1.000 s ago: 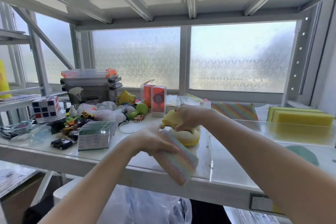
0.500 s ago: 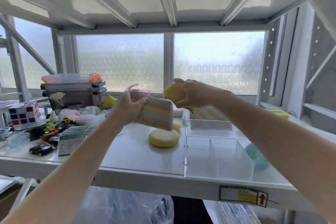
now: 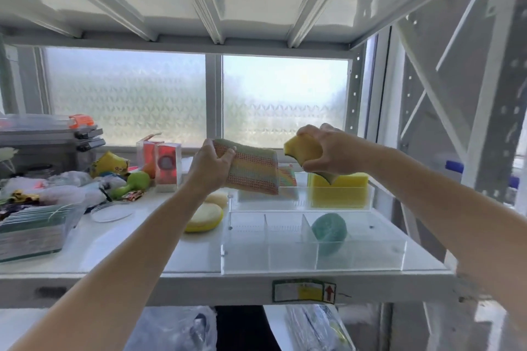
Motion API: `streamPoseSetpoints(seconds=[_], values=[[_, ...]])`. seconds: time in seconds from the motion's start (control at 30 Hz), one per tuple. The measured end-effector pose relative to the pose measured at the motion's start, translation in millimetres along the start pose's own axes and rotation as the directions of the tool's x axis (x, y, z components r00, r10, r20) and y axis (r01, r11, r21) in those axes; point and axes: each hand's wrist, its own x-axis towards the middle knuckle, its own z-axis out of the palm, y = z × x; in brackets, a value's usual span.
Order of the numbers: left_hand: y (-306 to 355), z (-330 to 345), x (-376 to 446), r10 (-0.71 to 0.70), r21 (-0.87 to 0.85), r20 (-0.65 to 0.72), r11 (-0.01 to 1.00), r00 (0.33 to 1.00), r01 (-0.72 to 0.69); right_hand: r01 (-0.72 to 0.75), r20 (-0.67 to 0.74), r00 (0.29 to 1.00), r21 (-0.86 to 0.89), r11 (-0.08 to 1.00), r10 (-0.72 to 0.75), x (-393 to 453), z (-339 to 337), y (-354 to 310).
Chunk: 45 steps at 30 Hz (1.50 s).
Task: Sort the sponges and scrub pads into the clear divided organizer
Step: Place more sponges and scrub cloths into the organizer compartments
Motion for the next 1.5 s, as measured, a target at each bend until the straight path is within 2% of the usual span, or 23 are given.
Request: streamPoseSetpoints(seconds=[0.17, 0.43, 0.57, 0.93, 1.07, 1.27, 1.4, 1.5], values=[[6, 21, -4, 0.013, -0.022, 0.007, 1.0, 1.0, -0.013, -0.081, -0.013, 0.997, 0.036, 0.996, 0.081, -23, -3, 28], [4, 20, -6, 0.029, -0.042, -0.013, 0.999, 0.999, -0.03, -0.159, -0.03, 0.983, 0.374, 0.914, 0.184, -50, 2, 61], [0, 16, -7, 0.033, -0.042, -0.022, 0.999, 0.999, -0.034, -0.19, -0.004, 0.977, 0.432, 0.882, 0.213, -61, 13, 70], [-4, 18, -8, 0.04, -0.039, -0.003, 0.998, 0.999, -0.04, -0.25, 0.257, 0.955, 0.427, 0.869, 0.148, -78, 36, 87], [-6, 18, -7, 0.035, -0.042, 0.005, 0.998, 0.999, -0.035, -0.263, 0.29, 0.948, 0.468, 0.843, 0.135, -75, 43, 96], [-10, 13, -5, 0.034, -0.063, -0.004, 0.997, 0.999, -0.034, -0.24, 0.311, 0.94, 0.321, 0.916, 0.137, -72, 31, 97], [-13, 11, -3, 0.023, -0.08, -0.016, 0.996, 1.0, -0.024, -0.284, 0.467, 0.873, 0.244, 0.927, 0.145, -76, 15, 103], [-15, 10, -2, 0.016, -0.091, -0.011, 0.996, 1.0, -0.017, -0.272, 0.528, 0.837, 0.169, 0.947, 0.146, -78, 14, 104]])
